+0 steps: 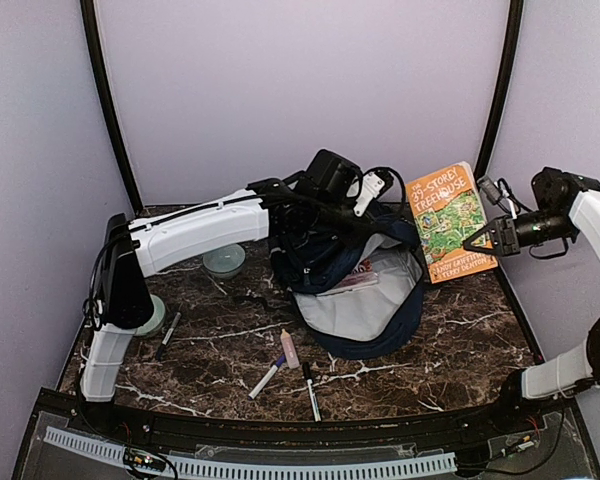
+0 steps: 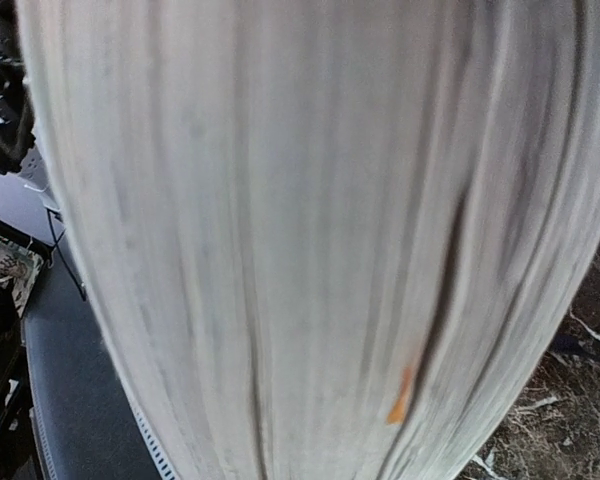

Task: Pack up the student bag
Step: Grab the largest pocket of the student bag, then place the book in the largest pocket of the bag.

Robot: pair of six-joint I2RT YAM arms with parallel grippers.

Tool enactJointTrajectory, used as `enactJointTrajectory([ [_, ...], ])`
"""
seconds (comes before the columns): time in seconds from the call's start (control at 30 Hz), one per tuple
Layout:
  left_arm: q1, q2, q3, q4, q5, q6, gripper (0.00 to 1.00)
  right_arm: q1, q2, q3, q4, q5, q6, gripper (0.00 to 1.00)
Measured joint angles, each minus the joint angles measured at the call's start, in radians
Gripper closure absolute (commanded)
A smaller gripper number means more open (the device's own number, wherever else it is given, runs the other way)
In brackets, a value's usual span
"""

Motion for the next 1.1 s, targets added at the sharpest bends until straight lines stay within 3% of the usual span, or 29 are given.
enactJointTrajectory([
  [0.23, 0.061, -0.007, 0.002, 0.036, 0.051, -0.029, 1.0, 0.031, -0.012, -0.064, -0.033, -0.051, -0.051, 1.0],
  [0.5, 0.106, -0.007, -0.003, 0.079, 0.106, -0.09, 1.0, 0.177, -0.014, -0.14, 0.031, -0.036, -0.034, 1.0],
  [0.8, 0.148, -0.008, -0.038, 0.15, 0.145, -0.153, 1.0, 0.381, 0.165, -0.228, 0.131, -0.014, 0.003, 1.0],
  [1.1, 0.154, -0.008, -0.049, 0.169, 0.154, -0.192, 1.0, 0.424, 0.343, -0.221, 0.203, -0.045, 0.074, 1.0],
])
